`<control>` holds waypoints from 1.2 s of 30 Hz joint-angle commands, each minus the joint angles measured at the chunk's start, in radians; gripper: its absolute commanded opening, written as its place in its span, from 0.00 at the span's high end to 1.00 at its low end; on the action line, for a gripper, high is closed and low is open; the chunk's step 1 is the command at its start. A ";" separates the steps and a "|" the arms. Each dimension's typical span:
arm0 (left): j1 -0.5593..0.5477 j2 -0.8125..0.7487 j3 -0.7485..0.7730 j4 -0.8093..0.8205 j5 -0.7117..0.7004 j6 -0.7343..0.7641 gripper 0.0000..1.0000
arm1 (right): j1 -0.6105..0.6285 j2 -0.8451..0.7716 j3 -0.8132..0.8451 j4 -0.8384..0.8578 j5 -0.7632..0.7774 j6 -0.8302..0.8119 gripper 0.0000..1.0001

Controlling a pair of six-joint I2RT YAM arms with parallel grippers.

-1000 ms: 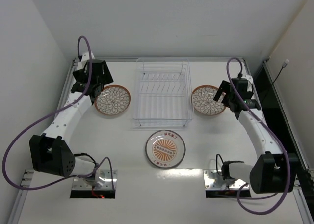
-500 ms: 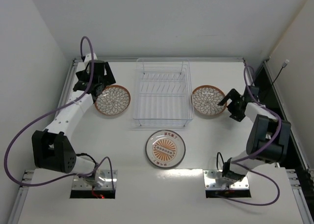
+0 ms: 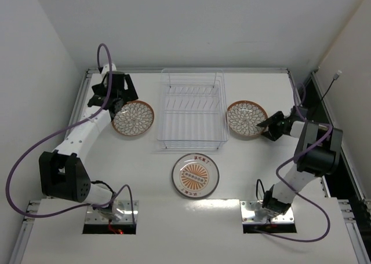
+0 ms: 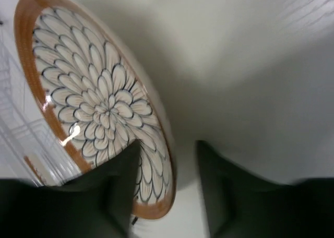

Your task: Load the plates into the dish rack

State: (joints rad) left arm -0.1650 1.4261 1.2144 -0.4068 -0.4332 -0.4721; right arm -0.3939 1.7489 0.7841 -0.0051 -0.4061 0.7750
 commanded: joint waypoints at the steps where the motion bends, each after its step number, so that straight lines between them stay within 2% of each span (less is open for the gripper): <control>1: -0.001 0.007 0.036 0.025 0.007 -0.002 0.00 | 0.007 0.081 0.041 0.068 -0.082 0.058 0.65; 3: -0.001 0.007 0.045 0.025 0.007 -0.002 0.00 | 0.017 0.090 0.041 0.068 -0.082 0.058 0.83; 4: -0.001 0.007 0.045 0.016 0.007 -0.002 0.00 | 0.017 0.078 0.041 0.068 -0.082 0.058 0.94; 5: -0.001 0.007 0.045 0.016 -0.002 -0.002 0.00 | 0.017 0.061 0.041 0.050 -0.067 0.058 0.99; 7: -0.001 0.007 0.045 0.016 -0.002 -0.002 0.00 | 0.006 0.012 0.032 -0.021 -0.019 0.044 1.00; 8: -0.001 0.007 0.045 0.016 -0.002 -0.002 0.00 | -0.005 -0.071 0.041 -0.054 0.016 0.044 1.00; 11: -0.001 -0.003 0.045 0.016 0.007 -0.002 0.00 | -0.005 -0.237 0.050 -0.180 0.246 0.032 1.00; 12: -0.001 -0.003 0.045 0.016 0.007 -0.002 0.00 | 0.007 -0.346 0.090 -0.252 0.304 0.032 1.00; 14: -0.001 -0.003 0.045 0.016 0.007 -0.002 0.00 | 0.033 -0.446 0.130 -0.315 0.441 0.032 1.00; 16: -0.001 -0.012 0.045 0.005 -0.012 -0.011 0.00 | 0.046 -0.562 0.181 -0.373 0.525 0.032 1.00; 21: -0.001 -0.049 0.045 -0.004 -0.082 -0.043 0.00 | 0.143 -0.670 0.260 -0.400 0.579 0.043 1.00; 27: -0.001 -0.095 0.023 0.006 -0.114 -0.062 0.00 | 0.357 -0.608 0.429 -0.389 0.754 0.008 1.00; 31: -0.001 -0.095 0.023 0.006 -0.114 -0.062 0.00 | 0.583 -0.461 0.605 -0.466 0.985 -0.055 1.00; 36: -0.001 -0.095 0.023 0.006 -0.105 -0.062 0.00 | 0.699 -0.208 0.860 -0.599 1.121 -0.120 1.00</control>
State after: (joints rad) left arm -0.1650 1.3502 1.2163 -0.4286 -0.5251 -0.5171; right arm 0.2676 1.4643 1.4811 -0.6395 0.5358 0.6880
